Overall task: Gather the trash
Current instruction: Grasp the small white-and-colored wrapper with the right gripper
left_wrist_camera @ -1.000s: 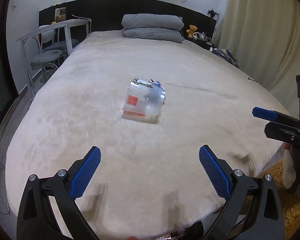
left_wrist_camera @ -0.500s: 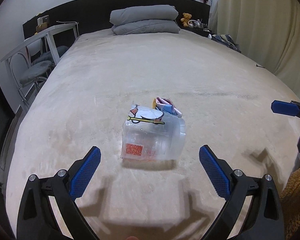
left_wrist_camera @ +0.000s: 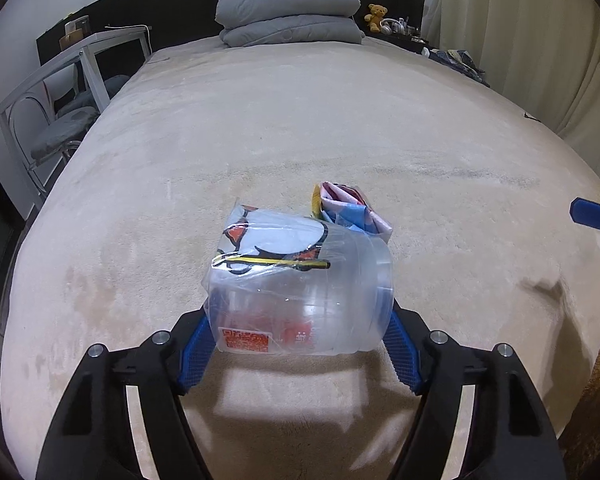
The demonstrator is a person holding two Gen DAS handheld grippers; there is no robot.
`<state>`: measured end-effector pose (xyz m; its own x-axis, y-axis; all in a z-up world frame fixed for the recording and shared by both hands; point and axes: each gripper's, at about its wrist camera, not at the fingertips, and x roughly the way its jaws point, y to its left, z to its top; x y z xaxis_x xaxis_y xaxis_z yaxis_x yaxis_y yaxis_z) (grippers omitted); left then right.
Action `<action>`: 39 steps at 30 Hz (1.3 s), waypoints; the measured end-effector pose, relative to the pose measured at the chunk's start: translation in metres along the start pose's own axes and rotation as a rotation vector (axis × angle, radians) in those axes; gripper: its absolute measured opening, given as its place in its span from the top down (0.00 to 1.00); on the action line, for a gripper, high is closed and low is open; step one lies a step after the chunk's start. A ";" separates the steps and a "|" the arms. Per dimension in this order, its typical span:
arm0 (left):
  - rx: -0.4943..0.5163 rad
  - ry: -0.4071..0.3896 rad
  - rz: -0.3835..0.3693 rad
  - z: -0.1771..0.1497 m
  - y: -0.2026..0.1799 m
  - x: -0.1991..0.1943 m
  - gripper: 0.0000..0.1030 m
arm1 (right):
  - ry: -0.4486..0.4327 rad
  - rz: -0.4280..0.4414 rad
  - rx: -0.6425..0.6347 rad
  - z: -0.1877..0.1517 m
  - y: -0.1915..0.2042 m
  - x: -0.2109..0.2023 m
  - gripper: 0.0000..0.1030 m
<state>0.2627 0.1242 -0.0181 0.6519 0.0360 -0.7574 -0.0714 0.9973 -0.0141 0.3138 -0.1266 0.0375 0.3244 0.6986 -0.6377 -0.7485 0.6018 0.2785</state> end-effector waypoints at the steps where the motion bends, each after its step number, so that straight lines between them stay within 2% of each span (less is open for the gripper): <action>1: -0.007 -0.004 -0.002 -0.001 0.001 -0.002 0.30 | 0.003 -0.003 -0.006 -0.001 0.000 0.001 0.04; 8: -0.012 -0.021 -0.018 -0.007 0.002 -0.015 0.31 | 0.009 -0.020 -0.041 -0.003 0.006 0.008 0.04; 18: -0.009 -0.086 0.027 -0.013 0.014 -0.043 0.33 | 0.043 0.016 -0.025 0.004 0.020 0.036 0.04; 26: -0.069 -0.136 0.053 -0.018 0.039 -0.062 0.33 | 0.085 0.001 0.013 0.009 0.035 0.079 0.04; 30: -0.048 -0.154 0.078 -0.022 0.039 -0.066 0.33 | 0.106 -0.027 -0.001 0.014 0.044 0.105 0.04; 33: -0.036 -0.151 0.093 -0.026 0.040 -0.067 0.33 | 0.077 -0.045 -0.005 0.020 0.046 0.121 0.04; 39: -0.039 -0.153 0.131 -0.032 0.052 -0.069 0.33 | 0.103 -0.078 -0.042 0.030 0.048 0.158 0.06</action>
<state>0.1899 0.1718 0.0128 0.7422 0.1774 -0.6462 -0.1904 0.9804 0.0506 0.3467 0.0243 -0.0285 0.3228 0.6058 -0.7272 -0.7480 0.6341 0.1962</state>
